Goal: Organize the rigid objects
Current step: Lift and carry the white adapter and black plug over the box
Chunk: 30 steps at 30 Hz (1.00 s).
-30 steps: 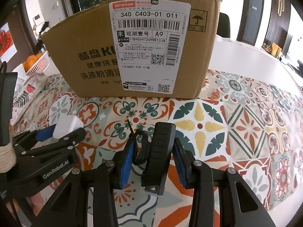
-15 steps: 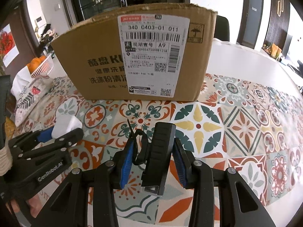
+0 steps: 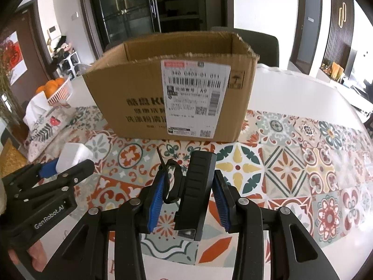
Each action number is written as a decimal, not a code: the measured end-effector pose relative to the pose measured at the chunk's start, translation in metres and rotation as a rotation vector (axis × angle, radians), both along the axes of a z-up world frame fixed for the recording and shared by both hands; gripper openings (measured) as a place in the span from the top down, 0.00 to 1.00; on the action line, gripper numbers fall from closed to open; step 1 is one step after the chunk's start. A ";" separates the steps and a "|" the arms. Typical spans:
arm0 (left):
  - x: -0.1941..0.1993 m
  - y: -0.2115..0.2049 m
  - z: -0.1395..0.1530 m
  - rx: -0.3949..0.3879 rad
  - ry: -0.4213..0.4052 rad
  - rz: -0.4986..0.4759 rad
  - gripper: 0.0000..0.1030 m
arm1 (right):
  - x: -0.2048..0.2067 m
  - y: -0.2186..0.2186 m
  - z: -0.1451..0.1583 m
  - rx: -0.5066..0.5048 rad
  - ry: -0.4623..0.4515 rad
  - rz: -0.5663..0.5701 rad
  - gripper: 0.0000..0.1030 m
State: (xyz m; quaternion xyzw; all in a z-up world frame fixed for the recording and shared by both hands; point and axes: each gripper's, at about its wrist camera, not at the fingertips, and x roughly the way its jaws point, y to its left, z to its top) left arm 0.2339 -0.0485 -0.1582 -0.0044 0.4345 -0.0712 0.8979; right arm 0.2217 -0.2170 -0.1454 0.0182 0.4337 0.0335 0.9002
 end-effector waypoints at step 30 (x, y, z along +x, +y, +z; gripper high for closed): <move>-0.003 0.000 0.092 -0.017 -0.162 -0.050 0.56 | -0.009 0.000 0.089 0.008 -0.183 0.004 0.60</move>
